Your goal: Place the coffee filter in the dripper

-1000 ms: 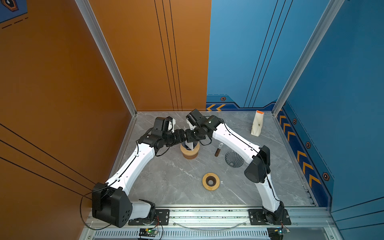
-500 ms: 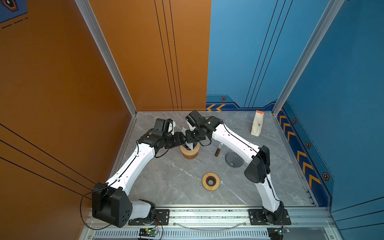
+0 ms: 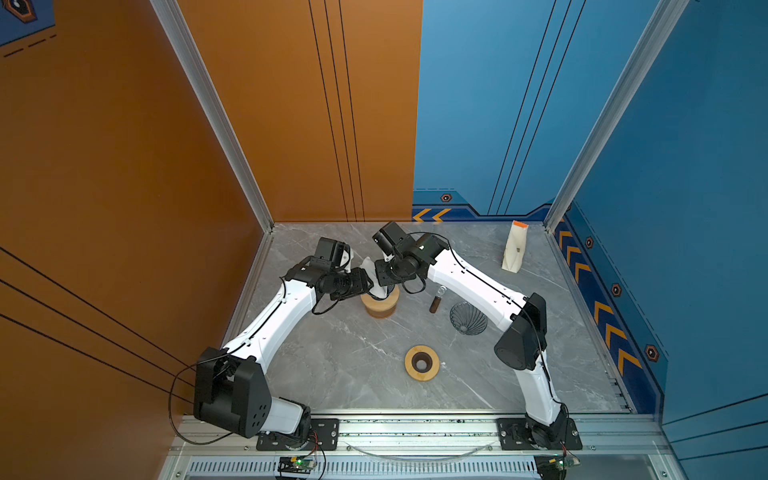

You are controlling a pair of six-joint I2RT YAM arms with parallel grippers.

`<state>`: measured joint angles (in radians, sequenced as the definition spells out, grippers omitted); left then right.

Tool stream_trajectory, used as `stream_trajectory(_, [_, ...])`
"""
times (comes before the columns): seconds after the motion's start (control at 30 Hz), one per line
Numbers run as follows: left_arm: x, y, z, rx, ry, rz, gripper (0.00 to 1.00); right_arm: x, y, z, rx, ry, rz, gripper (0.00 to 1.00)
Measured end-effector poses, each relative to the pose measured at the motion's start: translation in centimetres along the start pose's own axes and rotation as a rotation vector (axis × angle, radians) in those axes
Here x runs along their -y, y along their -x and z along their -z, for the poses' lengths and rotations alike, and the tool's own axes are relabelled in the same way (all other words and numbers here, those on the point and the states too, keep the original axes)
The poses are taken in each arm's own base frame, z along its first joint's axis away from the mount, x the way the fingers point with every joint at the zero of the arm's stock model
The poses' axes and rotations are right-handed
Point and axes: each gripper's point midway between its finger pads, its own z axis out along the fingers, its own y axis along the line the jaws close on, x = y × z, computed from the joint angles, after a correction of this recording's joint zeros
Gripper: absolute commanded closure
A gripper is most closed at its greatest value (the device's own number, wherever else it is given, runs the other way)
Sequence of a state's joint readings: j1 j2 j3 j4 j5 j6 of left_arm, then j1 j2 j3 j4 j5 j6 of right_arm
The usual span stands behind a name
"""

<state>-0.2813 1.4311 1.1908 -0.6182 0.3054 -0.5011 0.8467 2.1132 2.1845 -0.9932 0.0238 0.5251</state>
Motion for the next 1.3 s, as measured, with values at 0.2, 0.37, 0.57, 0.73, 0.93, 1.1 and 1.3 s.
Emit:
stream_trajectory(0.2, [0.0, 0.5, 0.0, -0.003, 0.014, -0.013, 0.42, 0.4, -0.1, -0.1, 0.004, -0.019, 0.002, 0.81])
stream_trajectory(0.37, [0.3, 1.0, -0.2, -0.009, 0.016, -0.016, 0.41, 0.5, -0.1, -0.2, 0.005, -0.027, 0.005, 0.81])
stream_trajectory(0.57, [1.2, 2.1, -0.4, 0.000, 0.007, -0.025, 0.41, 0.0, -0.2, -0.2, -0.003, 0.001, 0.012, 0.92])
stream_trajectory(0.73, [1.1, 2.2, -1.0, -0.012, 0.011, -0.022, 0.41, -0.4, -0.2, -0.2, -0.005, 0.020, 0.014, 0.97])
stream_trajectory(0.93, [1.0, 2.0, -1.8, -0.032, 0.019, -0.018, 0.40, -0.5, -0.1, -0.2, -0.002, 0.024, 0.029, 1.00])
stream_trajectory(1.1, [1.7, 2.5, -1.6, -0.023, 0.008, -0.023, 0.40, -0.8, -0.1, -0.2, 0.000, 0.031, 0.035, 1.00])
stream_trajectory(1.3, [1.4, 2.2, -2.0, -0.039, 0.024, -0.020, 0.41, -0.8, -0.3, -0.3, -0.001, 0.031, 0.037, 1.00])
